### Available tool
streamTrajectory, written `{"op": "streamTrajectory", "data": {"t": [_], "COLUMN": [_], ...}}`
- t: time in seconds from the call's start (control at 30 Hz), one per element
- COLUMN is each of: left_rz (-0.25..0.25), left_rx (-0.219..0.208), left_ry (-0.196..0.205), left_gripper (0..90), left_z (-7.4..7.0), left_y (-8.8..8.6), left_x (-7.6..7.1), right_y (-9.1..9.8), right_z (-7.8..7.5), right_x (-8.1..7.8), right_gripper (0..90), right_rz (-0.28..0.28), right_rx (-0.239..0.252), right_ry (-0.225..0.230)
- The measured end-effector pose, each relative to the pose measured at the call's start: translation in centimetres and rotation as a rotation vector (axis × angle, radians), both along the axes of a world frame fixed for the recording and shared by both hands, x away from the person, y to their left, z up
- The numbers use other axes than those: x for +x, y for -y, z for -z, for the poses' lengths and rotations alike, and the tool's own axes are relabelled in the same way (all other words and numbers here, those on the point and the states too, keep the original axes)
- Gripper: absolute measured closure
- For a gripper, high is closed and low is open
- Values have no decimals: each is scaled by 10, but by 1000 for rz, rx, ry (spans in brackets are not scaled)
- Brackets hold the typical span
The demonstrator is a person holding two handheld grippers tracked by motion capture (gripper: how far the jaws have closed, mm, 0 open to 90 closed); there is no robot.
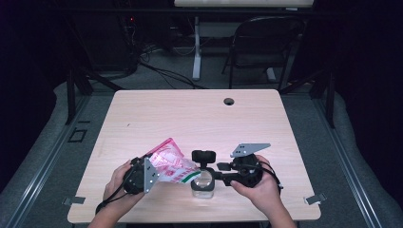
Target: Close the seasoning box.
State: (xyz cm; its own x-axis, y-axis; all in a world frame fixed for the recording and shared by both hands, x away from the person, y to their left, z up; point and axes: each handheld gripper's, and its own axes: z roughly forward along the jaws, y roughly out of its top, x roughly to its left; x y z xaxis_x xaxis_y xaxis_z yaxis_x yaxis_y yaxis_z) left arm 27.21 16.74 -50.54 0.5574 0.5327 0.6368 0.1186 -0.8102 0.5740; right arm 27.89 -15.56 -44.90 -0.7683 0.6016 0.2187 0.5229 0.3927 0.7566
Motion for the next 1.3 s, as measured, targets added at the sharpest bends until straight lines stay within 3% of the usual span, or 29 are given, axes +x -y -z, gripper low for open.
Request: {"op": "streamTrajectory", "data": {"t": [0.17,0.47,0.87,1.27,1.3], "left_rz": [4,4,6,14,18], "left_rx": [13,60,46,58,76], "left_ry": [14,76,82,96,95], "left_gripper": [644,645,647,647,647], "left_z": [0,4,12,14,13], "left_y": [2,8,12,16,16], "left_x": [-1,-3,-3,-5,-5], "right_y": [0,0,-11,-33,-35], "right_z": [0,0,-1,-6,-6], "right_x": [0,0,2,6,6], "right_gripper": [613,621,690,753,757], "right_rz": [6,9,-12,-57,-57], "right_rx": [11,13,-18,-24,-23], "right_ry": [3,3,4,13,12]}}
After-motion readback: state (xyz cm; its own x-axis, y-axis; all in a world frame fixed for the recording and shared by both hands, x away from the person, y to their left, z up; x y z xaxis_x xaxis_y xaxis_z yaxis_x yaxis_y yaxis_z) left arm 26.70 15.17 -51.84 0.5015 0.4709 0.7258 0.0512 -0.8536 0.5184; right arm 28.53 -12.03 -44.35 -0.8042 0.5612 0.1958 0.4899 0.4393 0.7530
